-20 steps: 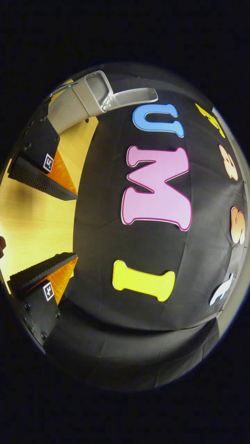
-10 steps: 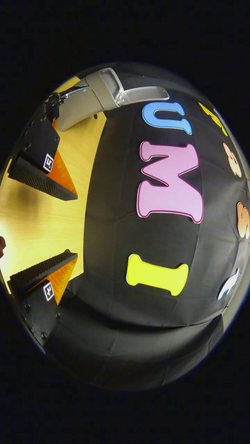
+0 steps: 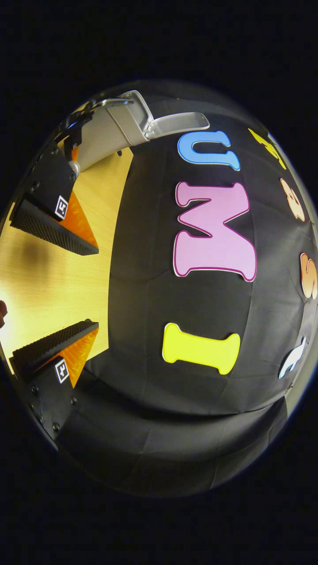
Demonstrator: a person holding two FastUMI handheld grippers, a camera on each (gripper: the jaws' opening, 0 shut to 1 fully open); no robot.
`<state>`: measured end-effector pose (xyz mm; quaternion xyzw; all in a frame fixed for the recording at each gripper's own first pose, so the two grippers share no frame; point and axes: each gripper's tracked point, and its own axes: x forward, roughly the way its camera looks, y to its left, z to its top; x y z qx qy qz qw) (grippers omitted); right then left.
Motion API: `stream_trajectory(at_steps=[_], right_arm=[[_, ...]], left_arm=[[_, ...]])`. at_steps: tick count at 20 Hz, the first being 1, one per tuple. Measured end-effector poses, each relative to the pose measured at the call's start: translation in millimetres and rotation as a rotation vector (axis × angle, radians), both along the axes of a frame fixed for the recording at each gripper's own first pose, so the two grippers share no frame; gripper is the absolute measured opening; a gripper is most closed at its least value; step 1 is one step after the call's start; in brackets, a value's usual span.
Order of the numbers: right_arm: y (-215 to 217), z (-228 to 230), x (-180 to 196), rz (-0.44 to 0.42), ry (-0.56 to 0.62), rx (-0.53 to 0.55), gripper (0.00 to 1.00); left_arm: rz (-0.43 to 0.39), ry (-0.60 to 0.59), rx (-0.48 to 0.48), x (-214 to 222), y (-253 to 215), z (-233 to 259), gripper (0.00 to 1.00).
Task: Press the lid of the desktop garbage bin to open it, pick up the crumpled paper on the desktop and throw it into the bin, then pick up the pop can on the desktop and drop it into the bin, and finally close the garbage bin lid.
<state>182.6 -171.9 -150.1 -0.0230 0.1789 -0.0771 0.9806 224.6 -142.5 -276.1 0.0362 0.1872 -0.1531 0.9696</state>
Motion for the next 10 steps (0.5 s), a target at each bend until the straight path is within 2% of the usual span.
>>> stream_trajectory(at_steps=[5,8,10], right_arm=[[-5,24,-10,-0.037,-0.033,0.053,0.97],[-8,41,-15,-0.061,-0.067,0.069,0.97],[-7,53,-16,-0.072,-0.103,0.084,0.97]], left_arm=[[-0.039,-0.084,-0.047,-9,-12,102,0.89],[-0.043,-0.17,-0.026,-11,-2,171,0.89],[-0.017,-0.212,-0.009,-9,14,205,0.89]])
